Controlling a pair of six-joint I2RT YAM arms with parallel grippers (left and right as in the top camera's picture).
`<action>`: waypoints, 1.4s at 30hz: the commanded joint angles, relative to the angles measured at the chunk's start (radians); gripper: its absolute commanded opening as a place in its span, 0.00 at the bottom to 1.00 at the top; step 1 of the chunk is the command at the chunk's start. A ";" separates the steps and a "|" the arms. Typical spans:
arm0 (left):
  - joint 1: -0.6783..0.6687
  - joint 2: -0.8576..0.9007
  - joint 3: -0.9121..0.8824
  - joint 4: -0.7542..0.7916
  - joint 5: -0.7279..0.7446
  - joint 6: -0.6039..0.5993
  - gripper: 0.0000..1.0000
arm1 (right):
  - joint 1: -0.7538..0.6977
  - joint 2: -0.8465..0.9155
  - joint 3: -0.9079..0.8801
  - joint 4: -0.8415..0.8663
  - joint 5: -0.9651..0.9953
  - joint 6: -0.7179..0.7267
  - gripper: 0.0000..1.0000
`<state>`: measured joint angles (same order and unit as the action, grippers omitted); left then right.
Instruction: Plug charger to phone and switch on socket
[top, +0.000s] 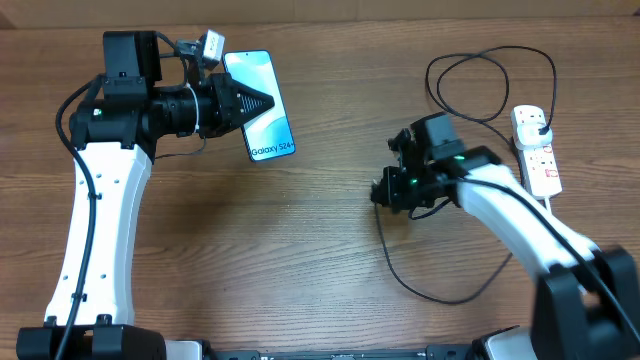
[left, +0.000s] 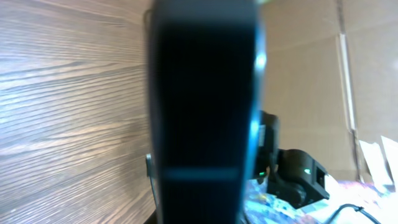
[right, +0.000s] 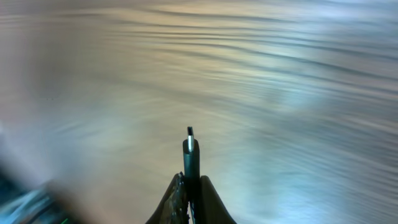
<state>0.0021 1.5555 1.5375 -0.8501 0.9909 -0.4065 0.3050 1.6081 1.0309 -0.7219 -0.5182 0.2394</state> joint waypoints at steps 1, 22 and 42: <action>0.007 -0.067 0.002 0.021 0.135 0.046 0.04 | -0.009 -0.097 0.005 0.005 -0.420 -0.176 0.04; -0.019 -0.182 0.002 0.038 0.237 -0.003 0.04 | 0.036 -0.116 0.007 0.064 -1.051 -0.423 0.04; -0.134 -0.182 0.002 0.213 0.143 -0.171 0.04 | 0.036 -0.116 0.144 0.127 -1.051 -0.284 0.04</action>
<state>-0.1295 1.3968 1.5372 -0.6495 1.1343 -0.5518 0.3386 1.4971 1.1290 -0.6014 -1.5364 -0.0704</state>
